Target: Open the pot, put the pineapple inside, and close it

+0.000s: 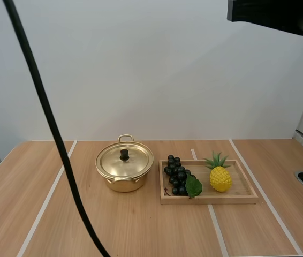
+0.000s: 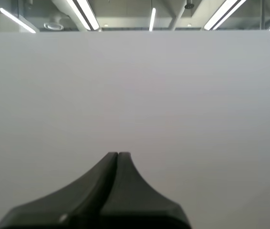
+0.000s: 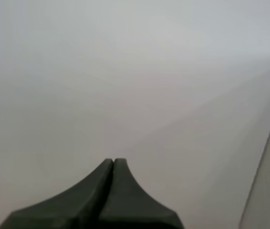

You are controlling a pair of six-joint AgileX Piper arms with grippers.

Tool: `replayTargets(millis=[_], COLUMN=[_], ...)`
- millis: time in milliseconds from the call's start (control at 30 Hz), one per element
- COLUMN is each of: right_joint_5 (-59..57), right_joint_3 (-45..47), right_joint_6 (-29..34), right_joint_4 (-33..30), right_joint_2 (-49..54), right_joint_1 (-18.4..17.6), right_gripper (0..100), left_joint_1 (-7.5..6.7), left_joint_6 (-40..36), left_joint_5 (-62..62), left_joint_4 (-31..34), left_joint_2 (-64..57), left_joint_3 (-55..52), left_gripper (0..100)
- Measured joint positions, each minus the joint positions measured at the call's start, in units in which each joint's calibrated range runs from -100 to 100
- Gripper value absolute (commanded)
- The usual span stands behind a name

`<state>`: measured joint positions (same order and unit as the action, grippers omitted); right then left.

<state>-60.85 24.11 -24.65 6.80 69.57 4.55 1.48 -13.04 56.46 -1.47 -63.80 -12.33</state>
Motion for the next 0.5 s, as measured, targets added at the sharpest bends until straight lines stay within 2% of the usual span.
replayTargets(millis=[167, 367, 500], right_joint_5=[-18.7, -26.9, -30.9], right_joint_3=[-8.1, -11.8, -14.0], right_joint_6=[0.1, 0.1, 0.3], right_joint_4=[-2.1, -3.4, -5.5], right_joint_2=[-7.0, -10.1, -12.4], right_joint_1=[0.0, 0.0, 0.0], right_gripper=[0, 0, 0], left_joint_1=[0.00, 0.00, 0.00], left_joint_6=[0.7, 3.1, 8.5], left_joint_5=[12.0, 15.7, 18.0], left_joint_4=[0.0, 0.0, -1.6], left_joint_2=[6.3, 8.9, 12.9], left_joint_3=[5.2, 5.7, 5.9], left_gripper=[0, 0, 0])
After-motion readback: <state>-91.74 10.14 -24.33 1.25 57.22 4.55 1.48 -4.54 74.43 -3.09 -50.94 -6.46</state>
